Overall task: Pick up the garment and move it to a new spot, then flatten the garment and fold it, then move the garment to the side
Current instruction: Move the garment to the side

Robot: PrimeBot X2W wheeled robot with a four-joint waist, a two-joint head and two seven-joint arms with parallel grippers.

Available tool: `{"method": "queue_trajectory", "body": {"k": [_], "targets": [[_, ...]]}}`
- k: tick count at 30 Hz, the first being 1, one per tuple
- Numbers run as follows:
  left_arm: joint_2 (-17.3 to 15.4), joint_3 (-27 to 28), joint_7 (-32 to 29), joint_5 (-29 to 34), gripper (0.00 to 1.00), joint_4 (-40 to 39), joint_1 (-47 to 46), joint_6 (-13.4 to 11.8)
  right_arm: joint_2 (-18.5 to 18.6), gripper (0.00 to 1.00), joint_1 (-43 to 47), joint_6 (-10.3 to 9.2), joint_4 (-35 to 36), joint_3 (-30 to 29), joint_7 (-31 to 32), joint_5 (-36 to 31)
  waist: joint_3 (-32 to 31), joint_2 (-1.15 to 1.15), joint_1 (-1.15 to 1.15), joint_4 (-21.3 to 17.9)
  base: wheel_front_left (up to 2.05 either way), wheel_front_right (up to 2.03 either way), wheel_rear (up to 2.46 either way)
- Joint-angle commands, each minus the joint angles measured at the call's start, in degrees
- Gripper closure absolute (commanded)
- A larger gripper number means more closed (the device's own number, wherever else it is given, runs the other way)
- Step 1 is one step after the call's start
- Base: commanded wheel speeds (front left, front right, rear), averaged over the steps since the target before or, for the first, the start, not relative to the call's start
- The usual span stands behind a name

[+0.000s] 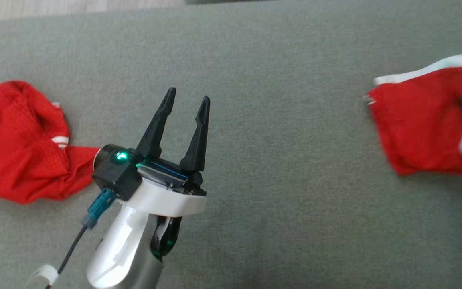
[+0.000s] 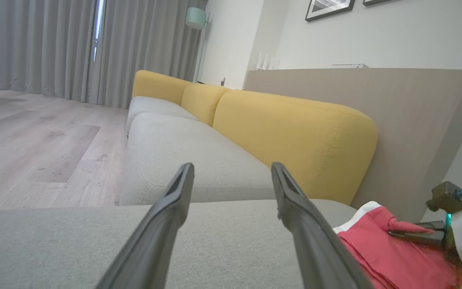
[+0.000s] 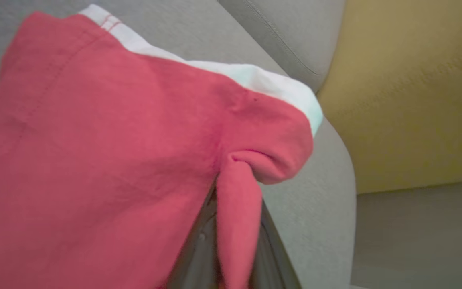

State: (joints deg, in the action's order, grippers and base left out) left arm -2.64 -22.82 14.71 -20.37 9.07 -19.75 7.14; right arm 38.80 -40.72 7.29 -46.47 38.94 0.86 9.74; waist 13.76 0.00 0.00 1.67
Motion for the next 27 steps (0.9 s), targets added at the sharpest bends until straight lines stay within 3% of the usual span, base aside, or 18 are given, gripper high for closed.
{"method": "queue_trajectory", "body": {"k": [1, 9, 19, 20, 21, 27], "targets": [[-0.2, 1.4, 0.3, -0.4, 0.00, -1.9, -2.1, 0.2, 2.9, 1.00, -1.4, 0.20, 1.4, 0.8, 0.4, 0.9, 1.3, 0.00, 0.00, 1.0, 0.00, 0.00, 0.00], [-0.2, 2.6, 0.3, -0.1, 0.00, -1.8, -2.8, 0.3, 10.3, 1.00, -3.1, 0.20, 0.9, 0.8, 3.9, 4.6, 3.8, 0.00, 0.00, 2.9, 0.00, 0.00, 0.00], [-0.2, 3.5, 0.3, 0.4, 0.00, -1.7, -2.7, 0.3, 8.8, 1.00, -2.8, 0.20, -1.6, -8.3, 3.0, 4.7, 4.3, 0.00, 0.00, 2.4, 0.00, 0.00, 0.00], [-0.2, 3.5, 0.3, 0.4, 0.00, -1.6, -2.7, 0.3, 8.3, 0.57, -2.8, 0.20, -1.8, -9.2, 2.9, 4.2, 4.2, 0.00, 0.00, 2.2, 0.00, 0.00, 0.00], [-0.2, 3.6, 0.3, 0.5, 0.00, -1.6, -2.7, 0.3, 7.9, 0.00, -2.7, 0.20, -1.9, -10.2, 2.6, 3.7, 4.1, 0.00, 0.00, 2.1, 0.00, 0.00, 0.00], [-0.2, 4.1, 0.3, 0.8, 0.00, -0.9, -2.1, 0.3, 4.2, 0.00, -2.7, 0.20, -1.6, -16.1, 1.3, -0.4, 2.4, 0.00, 0.00, 1.2, 0.00, 0.00, 0.00]]}}
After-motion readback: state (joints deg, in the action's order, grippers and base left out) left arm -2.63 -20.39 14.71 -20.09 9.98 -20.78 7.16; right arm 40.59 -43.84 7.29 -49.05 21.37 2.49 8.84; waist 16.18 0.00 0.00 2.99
